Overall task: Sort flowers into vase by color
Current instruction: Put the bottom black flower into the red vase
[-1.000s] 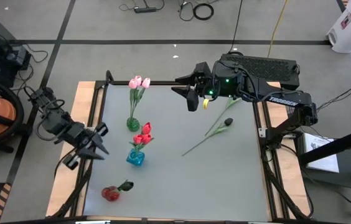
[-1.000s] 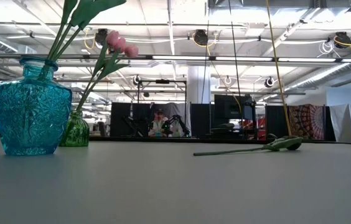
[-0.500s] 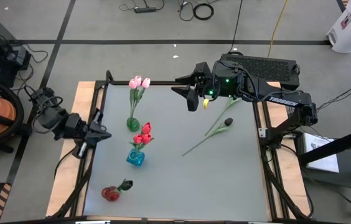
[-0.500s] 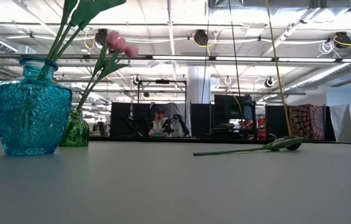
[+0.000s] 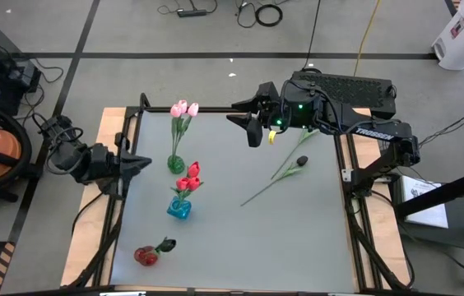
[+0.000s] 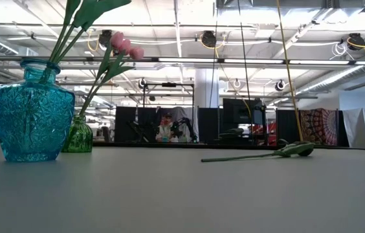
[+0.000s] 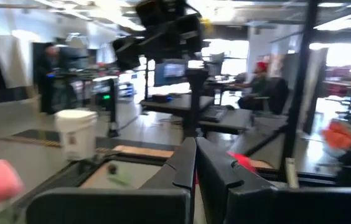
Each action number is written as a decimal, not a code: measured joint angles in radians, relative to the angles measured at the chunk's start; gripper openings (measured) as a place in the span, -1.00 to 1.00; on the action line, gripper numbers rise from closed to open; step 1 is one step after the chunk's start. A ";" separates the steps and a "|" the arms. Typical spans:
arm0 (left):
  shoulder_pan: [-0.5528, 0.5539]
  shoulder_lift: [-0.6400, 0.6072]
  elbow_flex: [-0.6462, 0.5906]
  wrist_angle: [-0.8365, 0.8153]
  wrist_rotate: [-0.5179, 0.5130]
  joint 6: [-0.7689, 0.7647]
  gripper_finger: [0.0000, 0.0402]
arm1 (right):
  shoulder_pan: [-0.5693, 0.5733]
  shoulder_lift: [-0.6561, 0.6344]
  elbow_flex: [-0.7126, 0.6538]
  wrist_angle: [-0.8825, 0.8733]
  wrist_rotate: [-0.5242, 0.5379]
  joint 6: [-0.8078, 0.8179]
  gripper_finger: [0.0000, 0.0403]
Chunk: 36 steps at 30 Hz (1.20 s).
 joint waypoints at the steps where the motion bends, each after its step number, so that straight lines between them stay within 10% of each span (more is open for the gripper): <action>1: 0.000 0.000 0.000 0.000 -0.022 -0.004 -0.92 | 0.000 0.000 0.000 0.000 0.000 0.000 -0.01; 14: 0.000 0.000 0.000 0.016 -0.213 -0.112 -0.91 | 0.000 0.001 0.000 0.015 -0.002 0.021 -0.01; 36: 0.000 0.000 0.000 0.015 -0.234 -0.112 -0.91 | 0.085 0.001 0.000 -0.025 0.006 0.701 -0.01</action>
